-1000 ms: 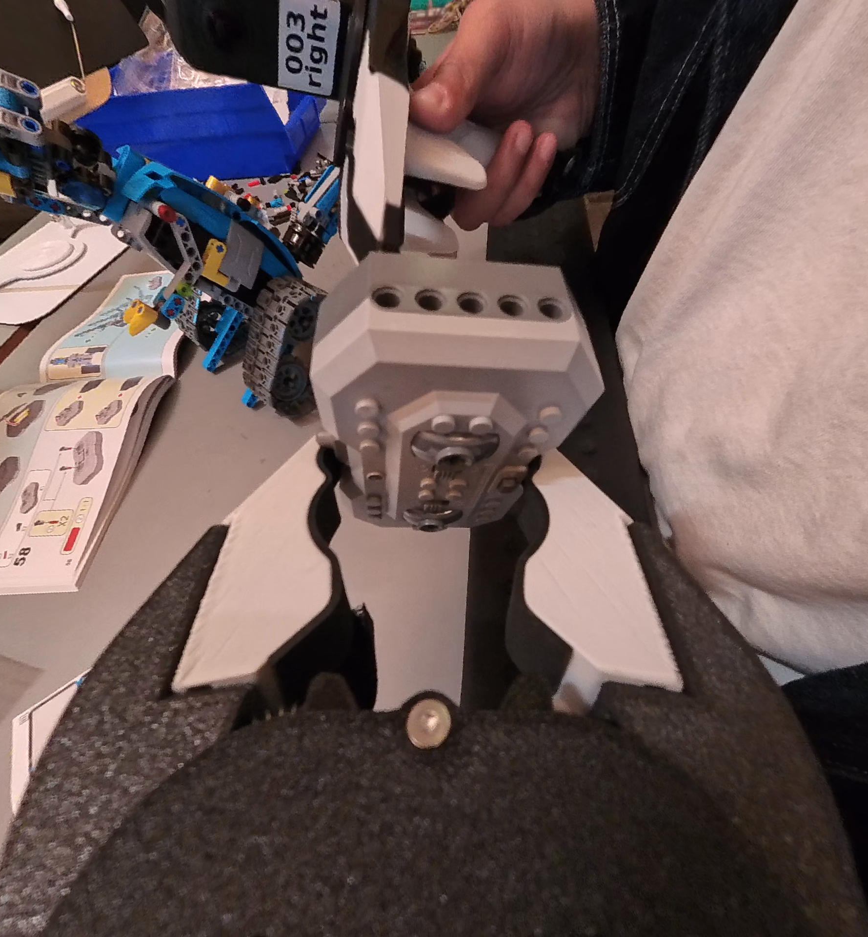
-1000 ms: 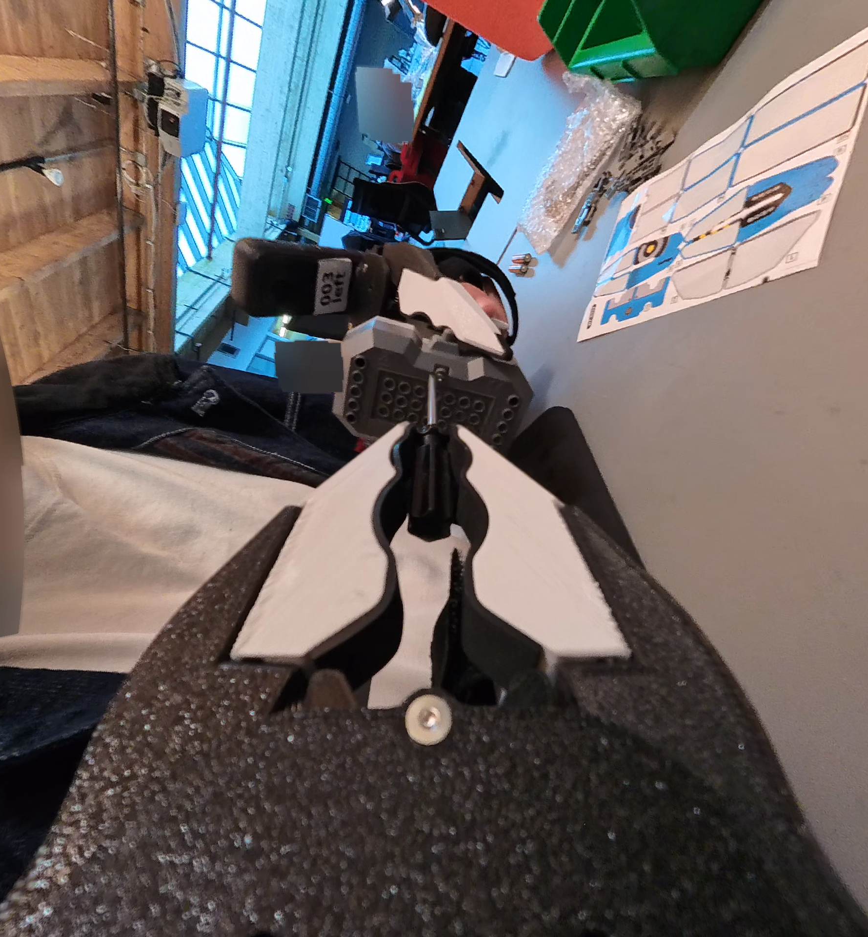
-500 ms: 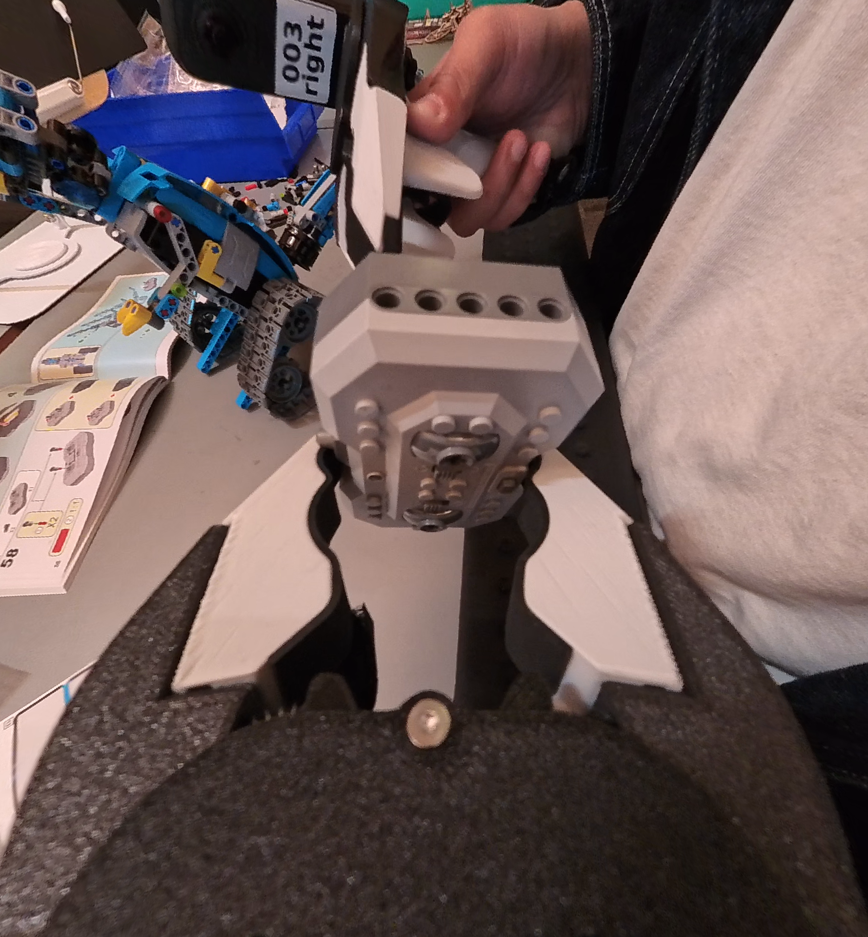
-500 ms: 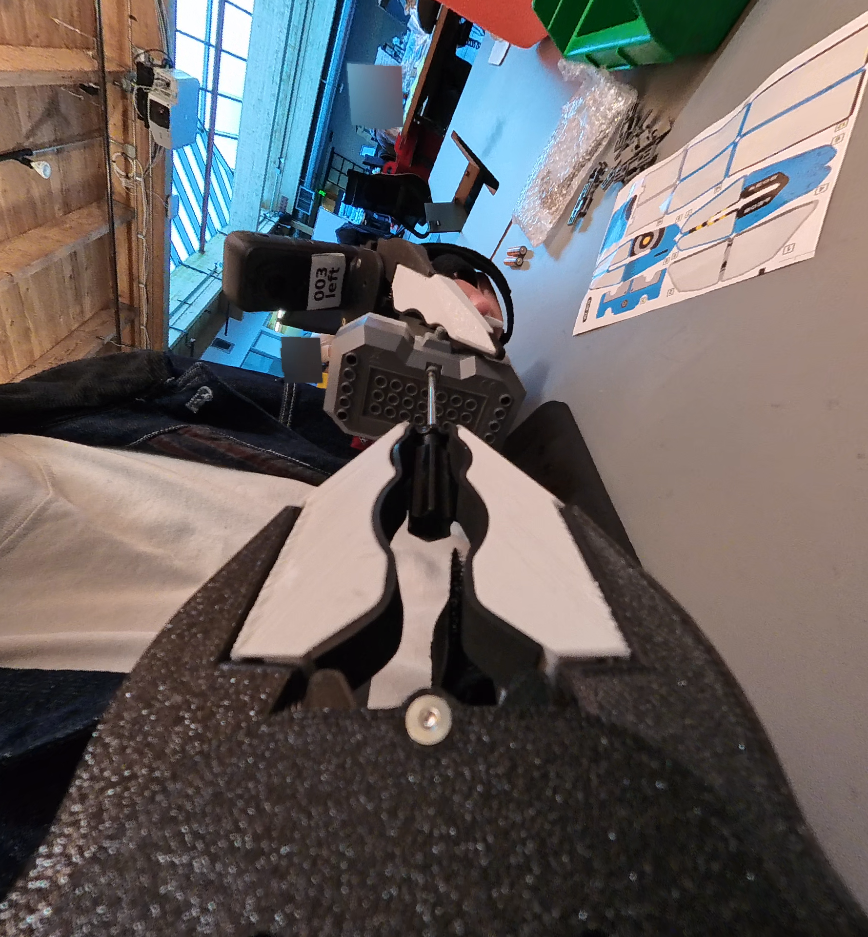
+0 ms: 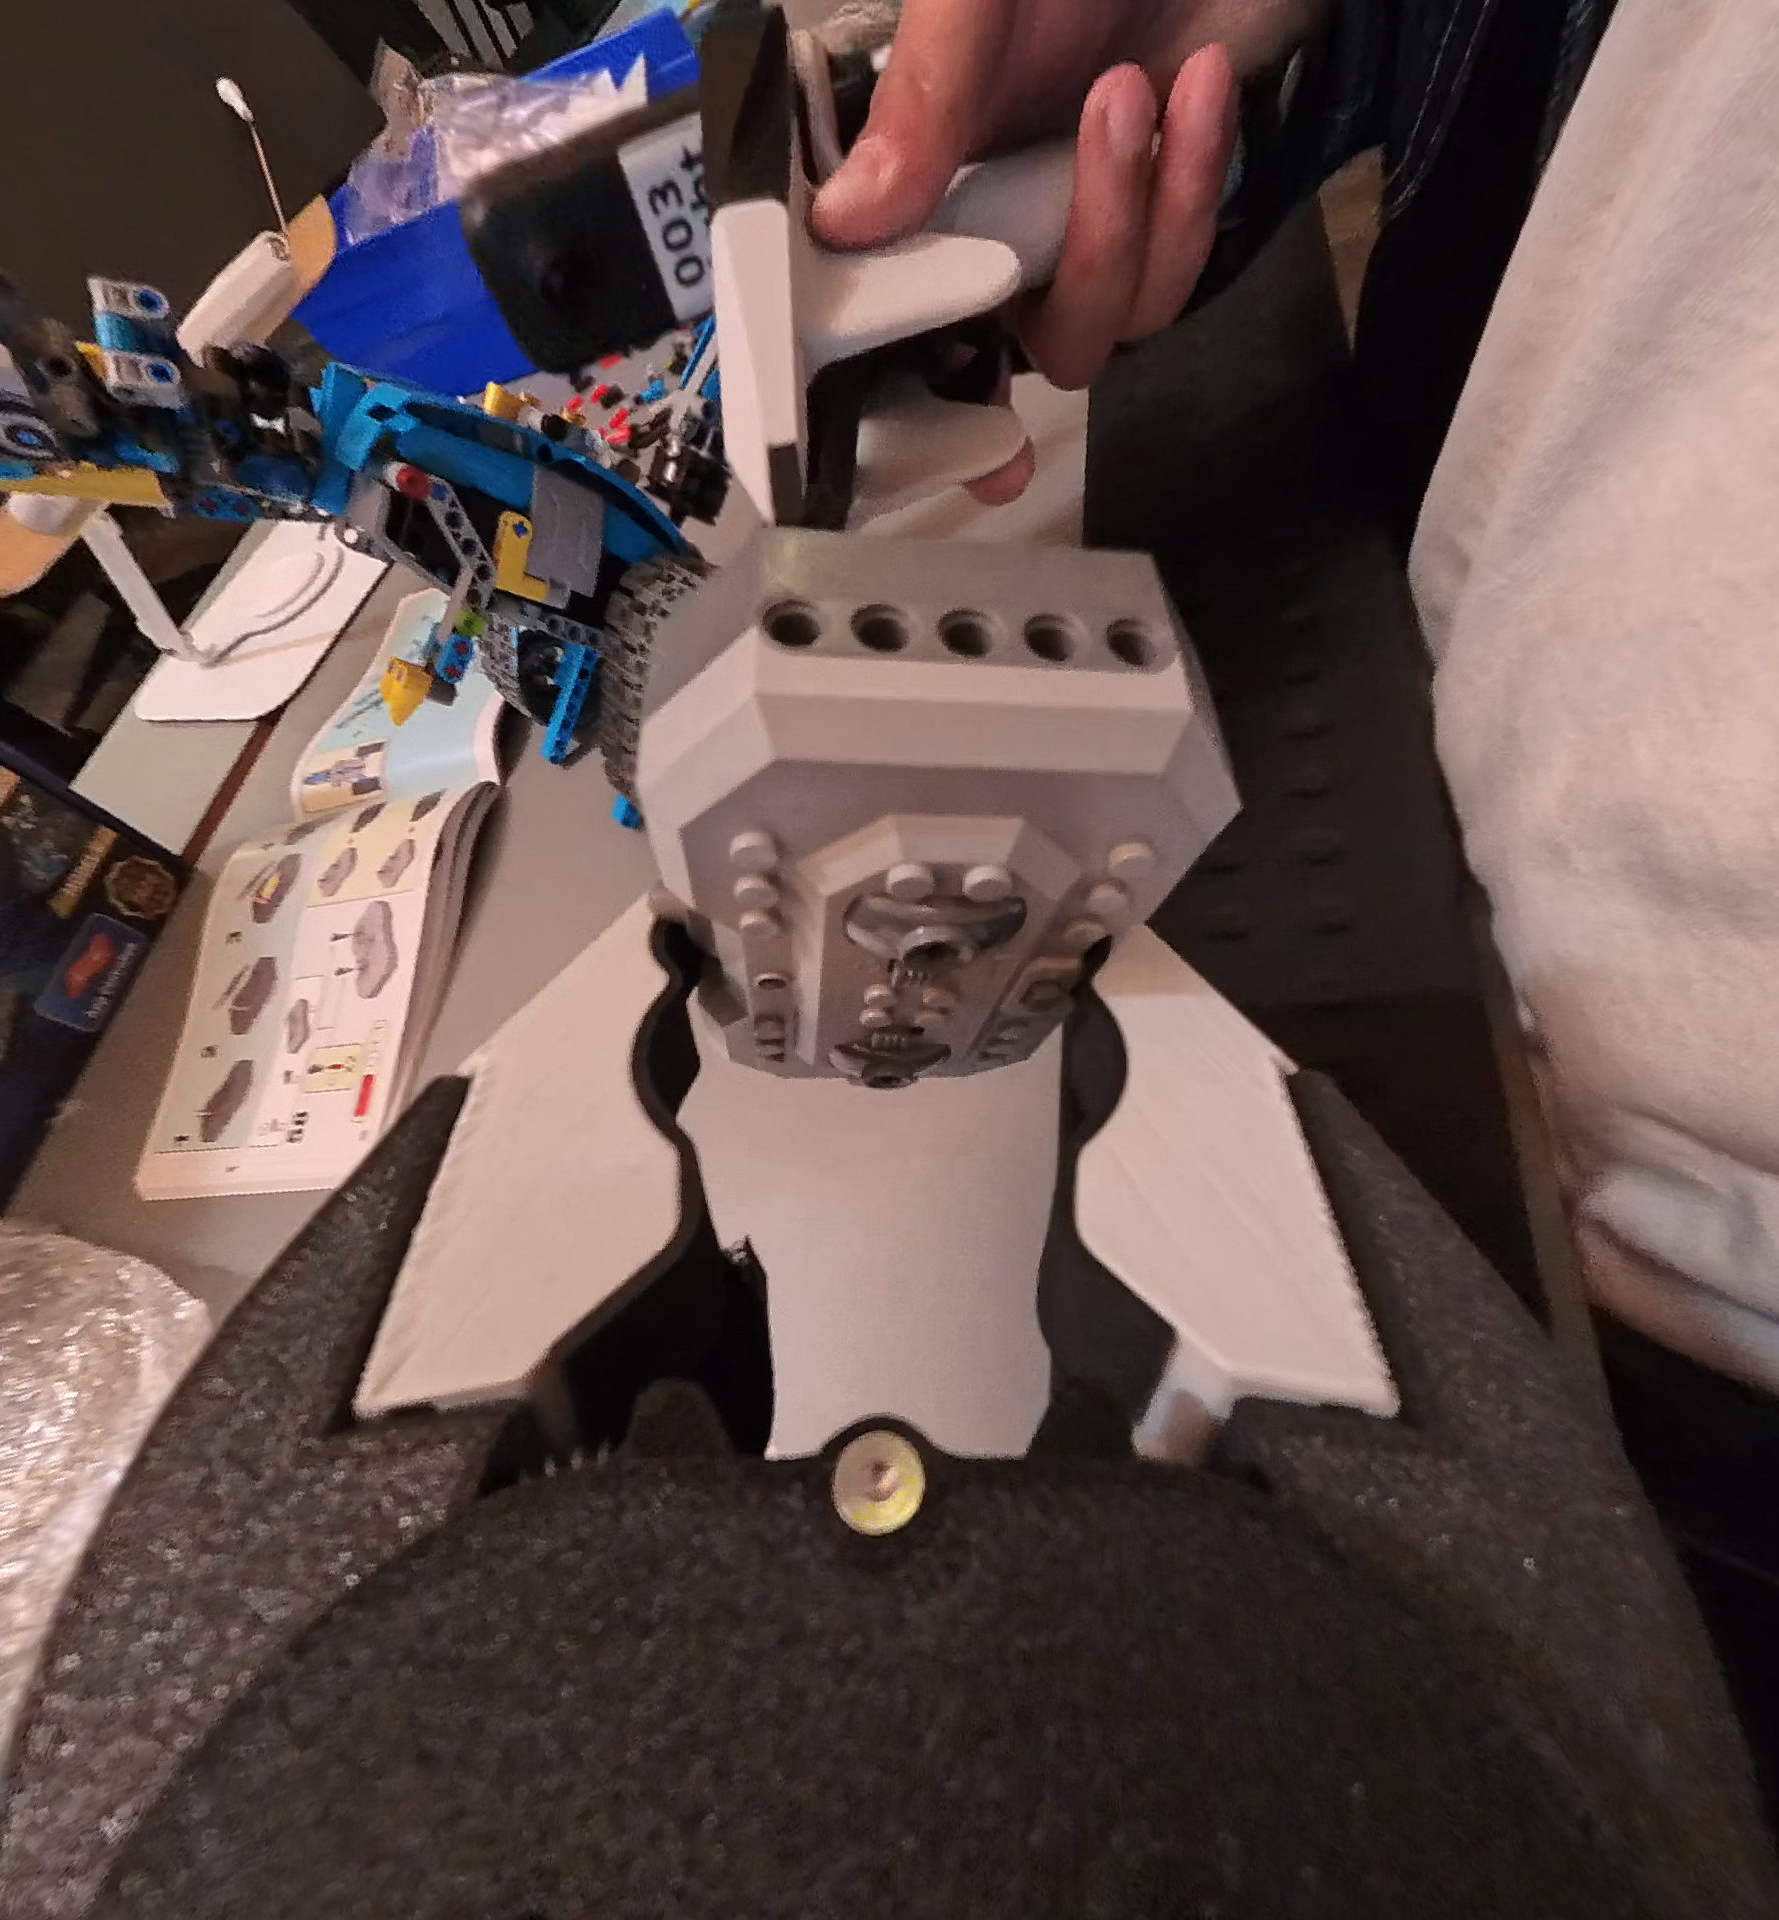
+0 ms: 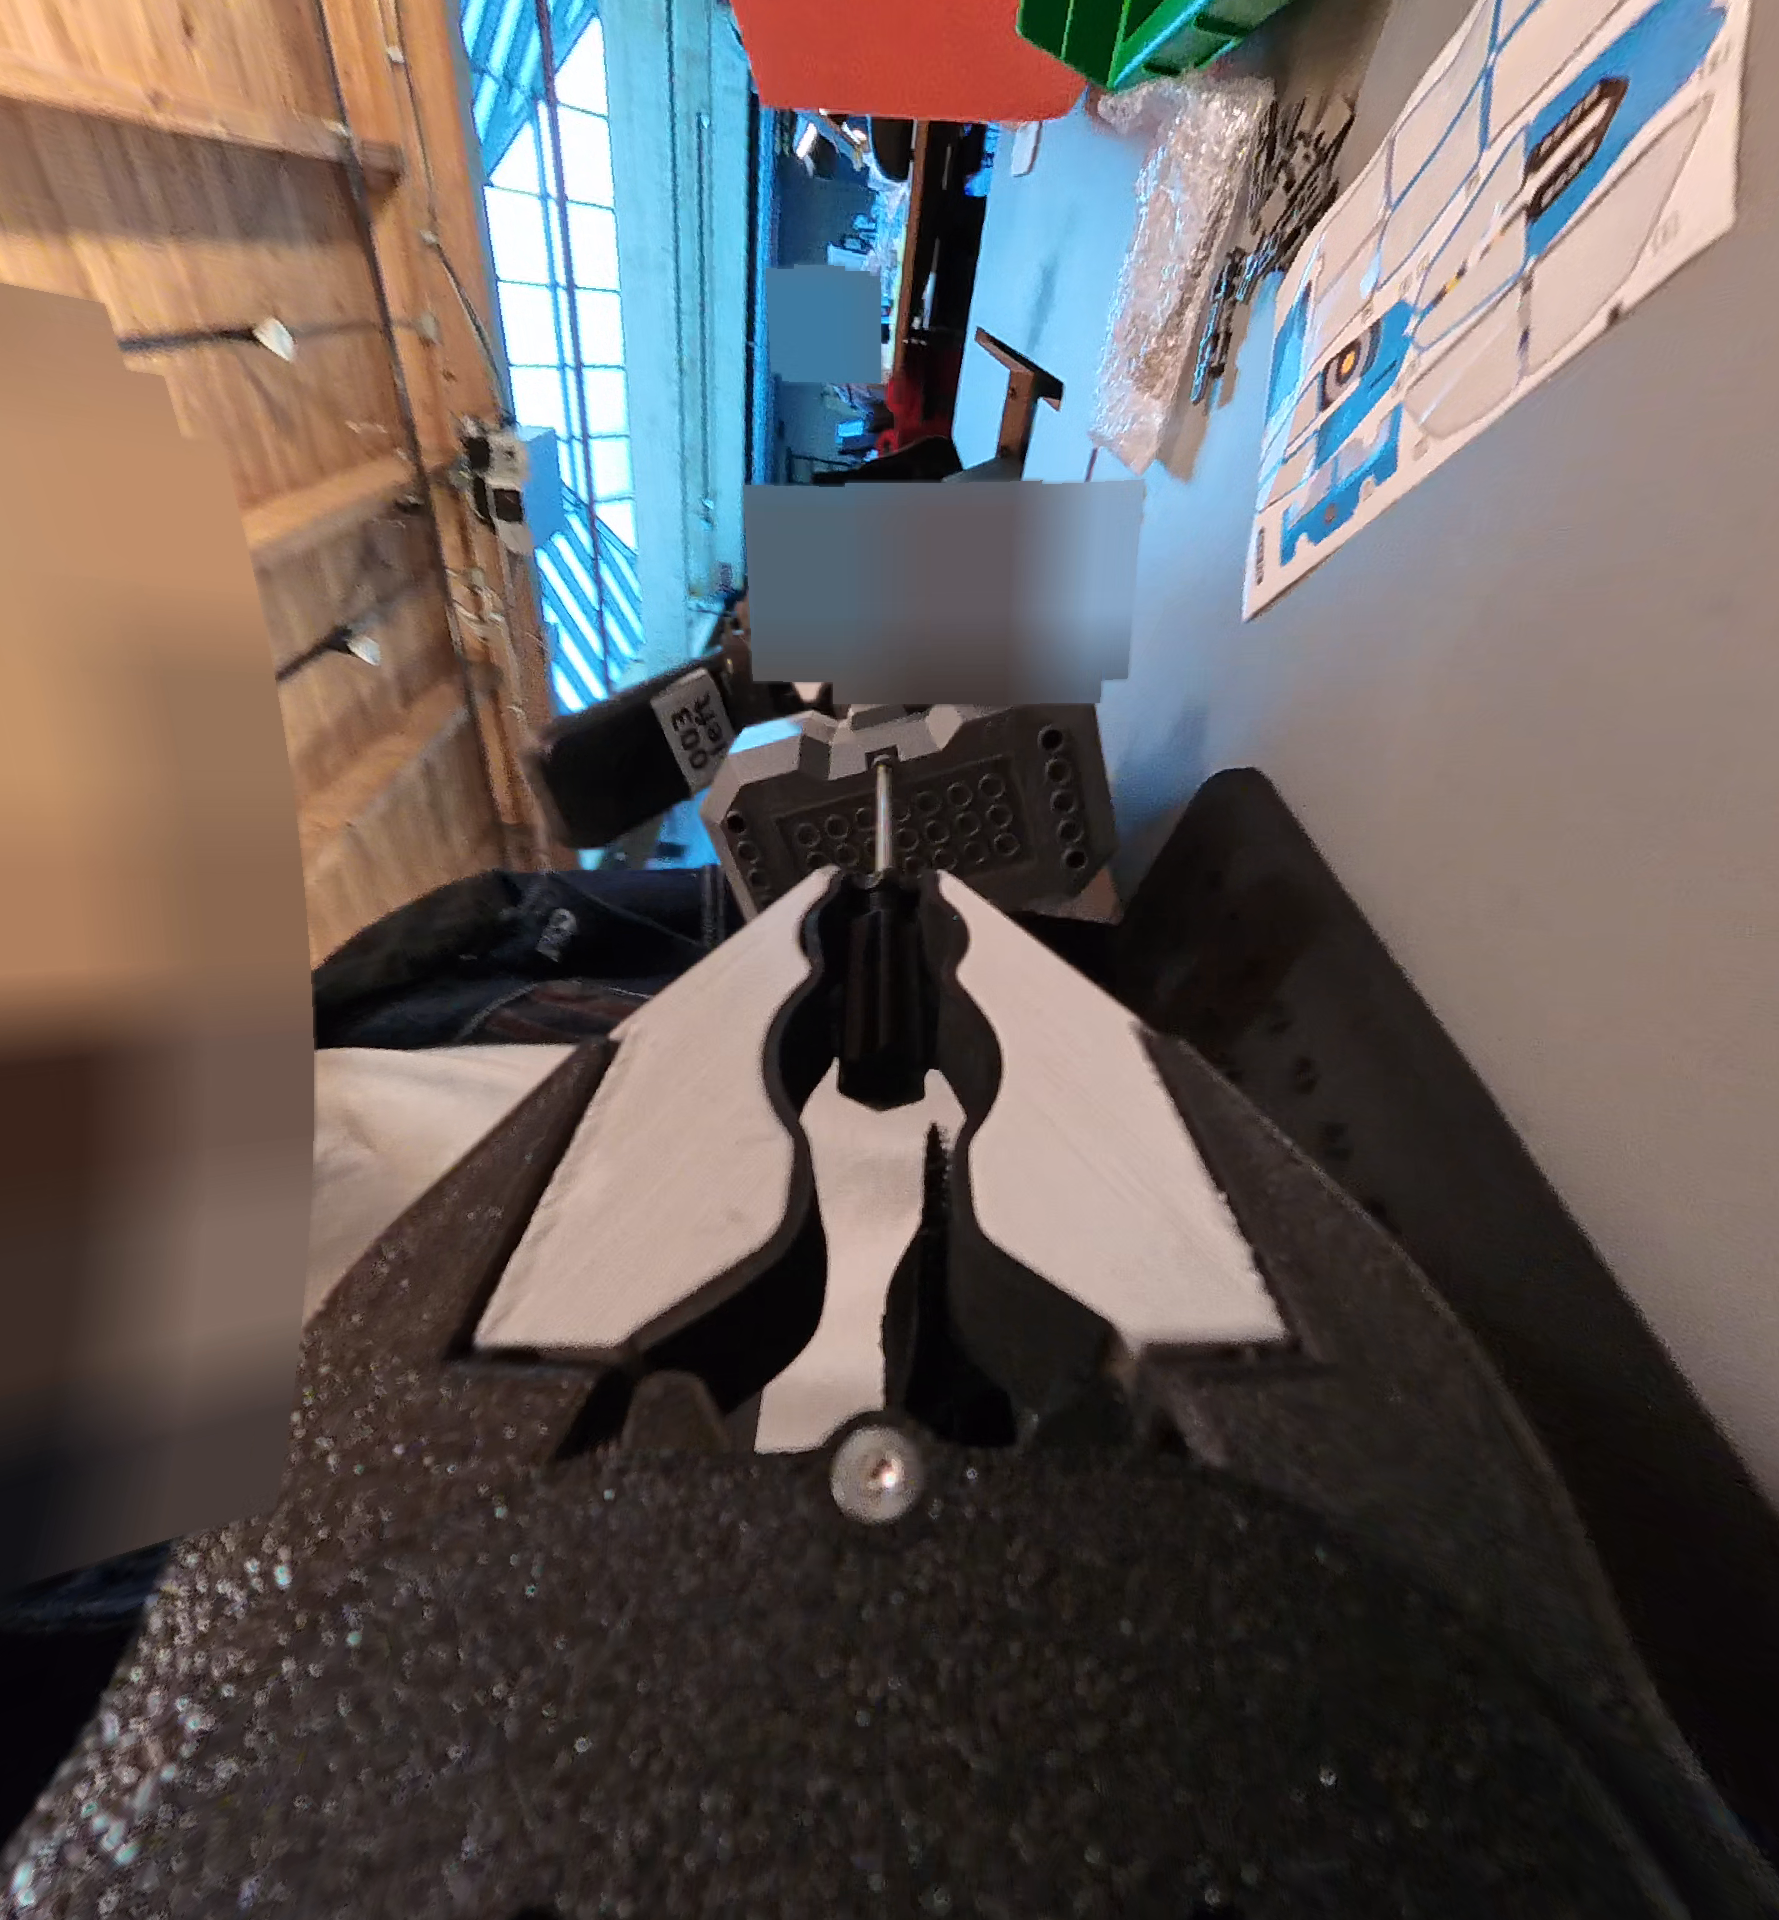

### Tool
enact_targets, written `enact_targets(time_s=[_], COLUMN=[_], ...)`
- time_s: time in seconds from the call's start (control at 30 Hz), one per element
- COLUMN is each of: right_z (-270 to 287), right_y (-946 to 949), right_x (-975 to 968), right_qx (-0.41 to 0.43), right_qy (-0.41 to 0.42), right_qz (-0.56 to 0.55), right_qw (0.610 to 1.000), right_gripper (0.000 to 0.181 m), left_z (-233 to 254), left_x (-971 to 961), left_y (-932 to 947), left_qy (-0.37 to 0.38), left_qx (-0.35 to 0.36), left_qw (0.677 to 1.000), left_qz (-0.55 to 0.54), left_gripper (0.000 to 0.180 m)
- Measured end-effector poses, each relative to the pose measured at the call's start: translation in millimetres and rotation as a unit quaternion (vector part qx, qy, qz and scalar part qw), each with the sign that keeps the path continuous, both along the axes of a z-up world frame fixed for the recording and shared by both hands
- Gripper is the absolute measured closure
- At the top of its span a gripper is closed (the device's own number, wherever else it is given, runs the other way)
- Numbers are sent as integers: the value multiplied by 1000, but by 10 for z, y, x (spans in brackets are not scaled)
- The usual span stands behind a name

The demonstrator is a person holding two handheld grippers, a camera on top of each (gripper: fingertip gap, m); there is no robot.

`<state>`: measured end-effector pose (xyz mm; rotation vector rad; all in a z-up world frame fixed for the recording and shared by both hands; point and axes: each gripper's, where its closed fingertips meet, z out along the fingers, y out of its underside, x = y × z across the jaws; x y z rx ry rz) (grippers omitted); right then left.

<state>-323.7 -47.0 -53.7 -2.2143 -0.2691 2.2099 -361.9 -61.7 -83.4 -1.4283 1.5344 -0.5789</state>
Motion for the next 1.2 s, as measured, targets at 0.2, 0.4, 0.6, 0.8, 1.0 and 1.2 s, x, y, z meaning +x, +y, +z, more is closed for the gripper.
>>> enact_targets(time_s=[0.2,0.4,0.6,0.8,1.0,1.2], right_z=[-75,-82,94,252,381,434], right_y=[-25,-34,-26,-79,-133,-107], right_x=[6,0,-72,-105,-92,-115], right_qx=[2,-18,314,754,930,983], right_qy=[-33,-29,-85,-95,-38,-23], right_qz=[13,22,45,134,154,173], right_qw=[999,999,944,637,332,51], right_gripper=[169,170,170,169,170,170], left_z=[-100,-98,41,147,355,481], left_x=[-4,-13,-42,-67,-58,-104], left_y=[-33,-57,-105,-174,-262,-250], left_qy=[37,34,-35,-49,-103,-124], left_qx=[9,-1,-117,-191,-278,-376], left_qw=[999,999,992,978,948,904], left_qz=[-9,-11,-27,-73,-115,-160], left_gripper=[111,111,110,111,111,112])
